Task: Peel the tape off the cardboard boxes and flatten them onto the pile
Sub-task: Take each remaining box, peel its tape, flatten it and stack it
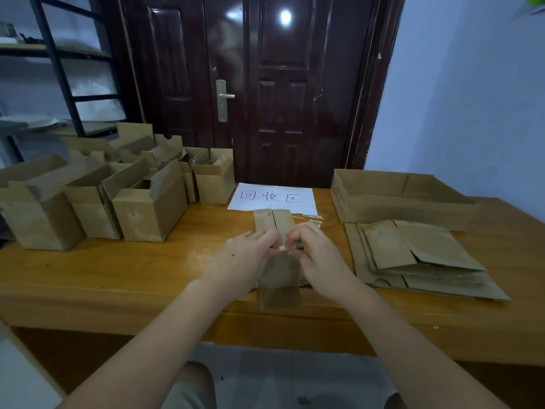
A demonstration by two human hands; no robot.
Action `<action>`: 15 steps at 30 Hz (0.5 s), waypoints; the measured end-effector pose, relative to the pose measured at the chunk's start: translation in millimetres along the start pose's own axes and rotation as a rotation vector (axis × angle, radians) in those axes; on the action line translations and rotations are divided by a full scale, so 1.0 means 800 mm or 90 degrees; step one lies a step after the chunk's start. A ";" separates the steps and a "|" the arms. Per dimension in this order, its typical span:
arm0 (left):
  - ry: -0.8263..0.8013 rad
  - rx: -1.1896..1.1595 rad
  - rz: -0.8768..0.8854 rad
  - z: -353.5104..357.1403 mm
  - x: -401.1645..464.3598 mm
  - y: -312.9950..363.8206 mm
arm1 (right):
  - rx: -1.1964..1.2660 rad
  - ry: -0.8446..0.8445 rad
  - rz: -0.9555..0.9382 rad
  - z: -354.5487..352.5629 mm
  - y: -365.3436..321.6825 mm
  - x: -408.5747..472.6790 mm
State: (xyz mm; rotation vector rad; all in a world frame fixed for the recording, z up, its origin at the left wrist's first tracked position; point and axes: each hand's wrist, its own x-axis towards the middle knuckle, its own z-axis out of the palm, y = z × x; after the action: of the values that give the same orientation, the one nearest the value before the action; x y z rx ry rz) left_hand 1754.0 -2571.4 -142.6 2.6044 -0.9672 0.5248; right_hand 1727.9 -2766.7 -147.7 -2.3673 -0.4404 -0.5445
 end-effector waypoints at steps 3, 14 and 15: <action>-0.040 -0.015 0.005 -0.005 -0.003 0.004 | -0.008 -0.016 0.005 -0.001 0.000 0.000; -0.069 0.023 -0.003 0.004 -0.002 -0.002 | -0.074 -0.059 -0.046 0.008 0.015 -0.016; -0.070 0.033 0.000 0.004 -0.002 0.000 | -0.083 -0.063 -0.046 0.009 0.014 -0.017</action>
State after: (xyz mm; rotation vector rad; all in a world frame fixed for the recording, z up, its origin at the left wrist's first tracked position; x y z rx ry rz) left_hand 1753.6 -2571.5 -146.3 2.7048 -0.9994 0.4160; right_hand 1722.9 -2772.8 -165.3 -2.5186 -0.5516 -0.5036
